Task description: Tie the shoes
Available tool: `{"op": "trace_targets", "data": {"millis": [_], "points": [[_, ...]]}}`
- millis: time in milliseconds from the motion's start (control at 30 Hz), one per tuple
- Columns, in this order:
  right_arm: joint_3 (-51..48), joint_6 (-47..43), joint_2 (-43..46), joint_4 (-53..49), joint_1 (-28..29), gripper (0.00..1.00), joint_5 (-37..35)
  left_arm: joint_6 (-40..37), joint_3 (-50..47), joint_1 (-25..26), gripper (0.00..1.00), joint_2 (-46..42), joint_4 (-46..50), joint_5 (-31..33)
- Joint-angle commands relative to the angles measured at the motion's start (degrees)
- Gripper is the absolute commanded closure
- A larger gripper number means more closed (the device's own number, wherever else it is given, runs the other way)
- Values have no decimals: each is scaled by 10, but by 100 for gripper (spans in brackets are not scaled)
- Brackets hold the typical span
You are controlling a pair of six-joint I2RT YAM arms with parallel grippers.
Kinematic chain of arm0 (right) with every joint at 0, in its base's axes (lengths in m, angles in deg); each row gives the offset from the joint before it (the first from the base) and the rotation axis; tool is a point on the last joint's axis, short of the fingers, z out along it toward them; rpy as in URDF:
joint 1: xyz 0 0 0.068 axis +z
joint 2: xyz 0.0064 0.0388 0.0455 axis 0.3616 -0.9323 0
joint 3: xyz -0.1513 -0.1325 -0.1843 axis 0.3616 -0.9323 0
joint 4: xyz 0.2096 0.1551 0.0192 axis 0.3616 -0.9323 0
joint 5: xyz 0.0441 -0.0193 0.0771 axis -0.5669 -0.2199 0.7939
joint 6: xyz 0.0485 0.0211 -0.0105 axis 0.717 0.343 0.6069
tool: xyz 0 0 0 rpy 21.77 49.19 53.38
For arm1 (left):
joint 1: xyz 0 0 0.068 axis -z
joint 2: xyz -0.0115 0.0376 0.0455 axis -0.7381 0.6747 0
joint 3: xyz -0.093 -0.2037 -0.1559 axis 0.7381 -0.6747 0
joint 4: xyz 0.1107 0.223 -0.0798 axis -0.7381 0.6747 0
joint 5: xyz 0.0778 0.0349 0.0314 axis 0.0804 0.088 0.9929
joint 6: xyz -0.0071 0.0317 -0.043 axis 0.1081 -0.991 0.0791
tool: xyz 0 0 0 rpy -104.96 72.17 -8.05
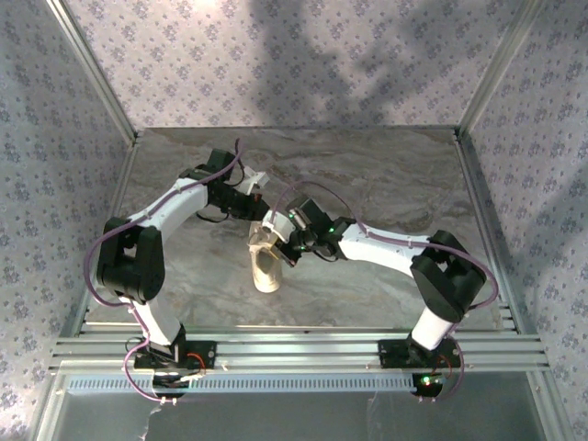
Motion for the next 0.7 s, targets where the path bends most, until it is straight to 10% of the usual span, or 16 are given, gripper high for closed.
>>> {"op": "trace_targets", "data": {"millis": [0,667], "points": [[39,-14,21,-21,4,95,7,-12,19,-5,98,7,11,2],[88,19,-7,-137,-13,96,5,-84,-26,-10,98,-45,27,14]]}}
